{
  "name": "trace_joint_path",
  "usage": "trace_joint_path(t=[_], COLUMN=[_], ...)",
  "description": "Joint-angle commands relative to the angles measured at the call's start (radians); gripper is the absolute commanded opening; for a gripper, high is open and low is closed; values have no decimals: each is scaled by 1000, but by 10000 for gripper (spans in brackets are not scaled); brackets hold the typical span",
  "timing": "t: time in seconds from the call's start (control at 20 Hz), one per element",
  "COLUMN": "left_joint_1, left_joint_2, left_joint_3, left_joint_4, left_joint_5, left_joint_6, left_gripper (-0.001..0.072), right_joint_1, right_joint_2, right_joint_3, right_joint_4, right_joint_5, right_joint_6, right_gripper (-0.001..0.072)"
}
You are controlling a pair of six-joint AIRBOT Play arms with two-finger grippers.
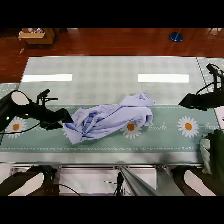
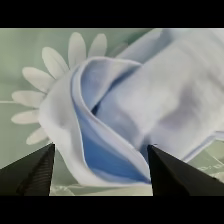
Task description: Fold the shirts.
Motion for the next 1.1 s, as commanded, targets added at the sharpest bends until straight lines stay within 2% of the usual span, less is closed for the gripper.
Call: trace_joint_path(t=[0.0, 0.05, 0.1, 0.15, 0.2, 0.4, 0.55, 0.8, 1.05], left_joint_1=[3, 4, 4, 4, 4, 4, 4, 4, 4], left_joint_2=[-79, -89, -90, -88, -87, -72, -21, 25, 26], left_joint_3=[0, 0, 0, 0, 0, 8, 17, 17, 17], left_joint_4=[-14, -14, -14, -14, -14, -14, -14, -14, -15], left_joint_5=[32, 32, 34, 32, 20, -57, -72, -79, -83], left_joint_6=[8, 9, 9, 9, 10, 90, 129, 129, 129], left_gripper=[460, 295, 215, 53, 26, 25, 25, 25, 25], right_joint_1=[-1, -1, -1, -1, -2, -2, -2, 0, 87], right_joint_2=[0, 0, 0, 0, 0, -35, -117, -243, -278], right_joint_3=[-1, -1, -1, -1, -1, -1, -22, -133, -218], right_joint_4=[3, 2, 2, 1, 0, 5, 132, 397, 435], right_joint_5=[-2, -2, -2, -2, -2, 10, 36, 28, -67], right_joint_6=[-1, -2, -2, -2, -3, -9, -70, -188, -258], right_gripper=[493, 493, 493, 493, 493, 493, 594, 595, 594])
